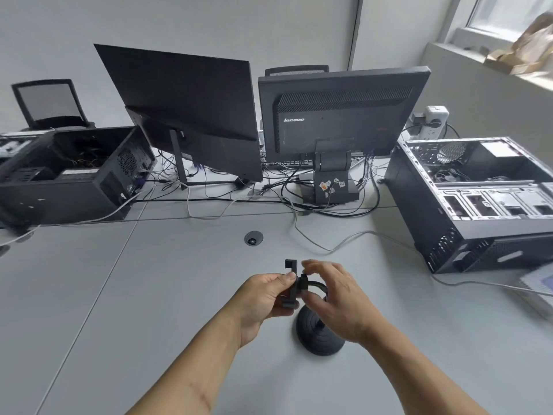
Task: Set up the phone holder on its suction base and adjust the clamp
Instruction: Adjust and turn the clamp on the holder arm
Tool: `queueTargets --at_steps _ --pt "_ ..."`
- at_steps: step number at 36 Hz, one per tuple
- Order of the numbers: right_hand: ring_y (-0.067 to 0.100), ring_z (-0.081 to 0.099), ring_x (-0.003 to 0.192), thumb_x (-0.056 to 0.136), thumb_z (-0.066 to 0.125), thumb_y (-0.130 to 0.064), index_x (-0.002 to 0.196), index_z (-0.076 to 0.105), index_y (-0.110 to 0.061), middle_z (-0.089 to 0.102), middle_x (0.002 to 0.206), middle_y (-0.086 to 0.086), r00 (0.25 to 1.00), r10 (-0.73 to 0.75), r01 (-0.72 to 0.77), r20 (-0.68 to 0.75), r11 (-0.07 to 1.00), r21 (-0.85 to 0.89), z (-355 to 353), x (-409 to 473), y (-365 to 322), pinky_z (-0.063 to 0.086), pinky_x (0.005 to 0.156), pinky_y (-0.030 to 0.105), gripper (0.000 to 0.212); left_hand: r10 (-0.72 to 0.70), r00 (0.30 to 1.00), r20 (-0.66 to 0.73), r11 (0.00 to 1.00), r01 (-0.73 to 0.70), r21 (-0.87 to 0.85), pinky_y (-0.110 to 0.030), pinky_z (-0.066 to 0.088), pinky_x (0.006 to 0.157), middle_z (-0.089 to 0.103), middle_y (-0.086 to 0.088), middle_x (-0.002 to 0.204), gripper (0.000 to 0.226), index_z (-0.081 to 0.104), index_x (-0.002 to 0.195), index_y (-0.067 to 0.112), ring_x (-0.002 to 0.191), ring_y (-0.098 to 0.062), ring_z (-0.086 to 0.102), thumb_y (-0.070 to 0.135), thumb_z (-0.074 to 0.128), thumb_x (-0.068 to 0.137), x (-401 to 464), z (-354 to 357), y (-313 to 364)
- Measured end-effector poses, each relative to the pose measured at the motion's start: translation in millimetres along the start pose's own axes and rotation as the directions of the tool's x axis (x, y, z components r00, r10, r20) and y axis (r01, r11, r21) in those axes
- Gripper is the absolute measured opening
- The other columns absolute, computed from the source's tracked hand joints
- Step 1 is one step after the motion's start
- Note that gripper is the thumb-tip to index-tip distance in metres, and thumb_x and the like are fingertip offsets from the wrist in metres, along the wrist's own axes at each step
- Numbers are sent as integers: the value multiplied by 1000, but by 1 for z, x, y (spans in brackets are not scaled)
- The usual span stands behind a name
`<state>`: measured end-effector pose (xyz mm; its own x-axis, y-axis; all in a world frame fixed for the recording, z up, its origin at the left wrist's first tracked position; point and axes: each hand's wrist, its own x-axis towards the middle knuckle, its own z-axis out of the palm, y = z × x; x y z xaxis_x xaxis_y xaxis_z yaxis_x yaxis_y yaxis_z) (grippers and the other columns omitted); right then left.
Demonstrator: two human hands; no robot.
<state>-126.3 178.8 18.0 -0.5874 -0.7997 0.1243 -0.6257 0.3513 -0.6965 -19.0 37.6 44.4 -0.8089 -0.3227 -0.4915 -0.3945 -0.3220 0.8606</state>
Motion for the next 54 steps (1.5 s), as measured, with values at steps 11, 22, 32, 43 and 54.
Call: queueTargets --at_steps 11,22,32,43,54 --pt "1 34 124 83 51 -47 116 50 -33 49 124 -24 1000 -6 6 8 1000 -13 -1 1 3 31 104 30 35 -4 1000 -1 1000 4 8 -30 57 75 73 -7 86 36 73 105 1 80 -23 67 32 56 96 0 -1 0" --pt "0 32 125 86 48 -50 120 50 -32 49 124 -24 999 25 -25 32 1000 -3 -2 1 3 32 105 31 38 -3 1000 8 1000 3 13 -29 57 76 72 -5 86 36 73 106 3 80 -22 66 33 55 97 -1 0 1" --pt "0 33 124 88 49 -48 119 52 -34 48 122 -25 999 26 -27 32 1000 9 -4 1 2 33 105 34 34 -3 1000 4 1000 3 12 -25 56 70 74 -7 91 34 75 102 7 78 -20 68 34 55 97 -2 0 1" --pt "1 37 122 93 46 -42 111 57 -34 50 118 -27 999 22 -22 34 1000 13 -3 3 0 33 105 35 23 7 1000 3 1000 -7 9 -26 57 70 74 -7 89 31 77 94 11 76 -20 67 33 55 97 -1 1 2" --pt "4 40 120 92 47 -42 110 60 -30 57 118 -20 999 31 -31 14 999 27 -3 7 -1 34 104 34 25 13 1000 11 1000 -14 28 -26 56 69 72 -4 84 33 75 96 7 74 -19 66 32 54 98 3 -1 0"
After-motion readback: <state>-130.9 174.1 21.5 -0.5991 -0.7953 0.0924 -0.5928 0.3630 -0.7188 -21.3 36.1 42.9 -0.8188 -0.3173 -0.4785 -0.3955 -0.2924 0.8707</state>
